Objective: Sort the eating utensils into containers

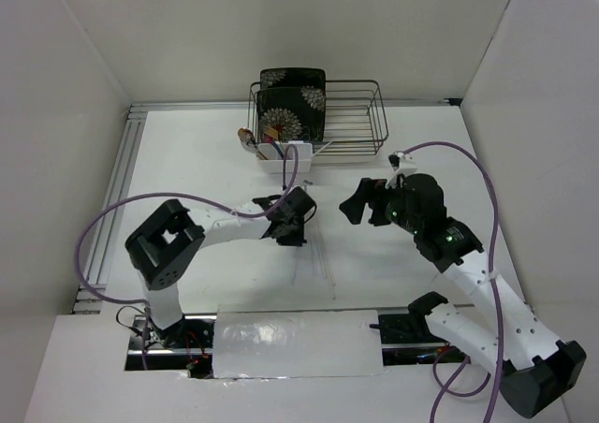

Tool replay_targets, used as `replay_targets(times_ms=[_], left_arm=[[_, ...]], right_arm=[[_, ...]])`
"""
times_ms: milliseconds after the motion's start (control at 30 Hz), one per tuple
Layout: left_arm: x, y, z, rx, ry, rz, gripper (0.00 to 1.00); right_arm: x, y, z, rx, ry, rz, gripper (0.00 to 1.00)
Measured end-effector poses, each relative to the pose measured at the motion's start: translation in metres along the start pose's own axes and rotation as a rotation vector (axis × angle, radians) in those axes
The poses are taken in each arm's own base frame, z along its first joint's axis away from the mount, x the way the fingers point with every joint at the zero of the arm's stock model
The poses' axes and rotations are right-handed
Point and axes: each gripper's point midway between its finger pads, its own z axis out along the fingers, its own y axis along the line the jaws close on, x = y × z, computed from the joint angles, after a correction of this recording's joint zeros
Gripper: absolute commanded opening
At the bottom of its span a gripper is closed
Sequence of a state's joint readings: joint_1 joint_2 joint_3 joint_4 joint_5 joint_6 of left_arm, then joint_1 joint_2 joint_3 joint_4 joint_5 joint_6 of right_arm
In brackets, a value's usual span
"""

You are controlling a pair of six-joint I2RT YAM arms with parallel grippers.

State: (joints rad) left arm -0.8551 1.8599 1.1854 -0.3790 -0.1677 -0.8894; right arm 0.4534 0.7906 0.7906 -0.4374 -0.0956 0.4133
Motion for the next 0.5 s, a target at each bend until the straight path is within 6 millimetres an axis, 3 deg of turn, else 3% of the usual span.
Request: replay_targets(times_ms=[200, 500], left_arm=[[0.039, 0.018, -0.029, 0.157, 0.009, 0.108, 0.02], [0.010, -0.014, -0.076, 0.357, -0.142, 0.190, 0.02]], right_arm=[[0.018, 0.021, 0.011, -0.124, 0.082, 0.087, 0.96], [0.033, 0.046, 0.027, -0.218, 0.161, 0.150, 0.95]])
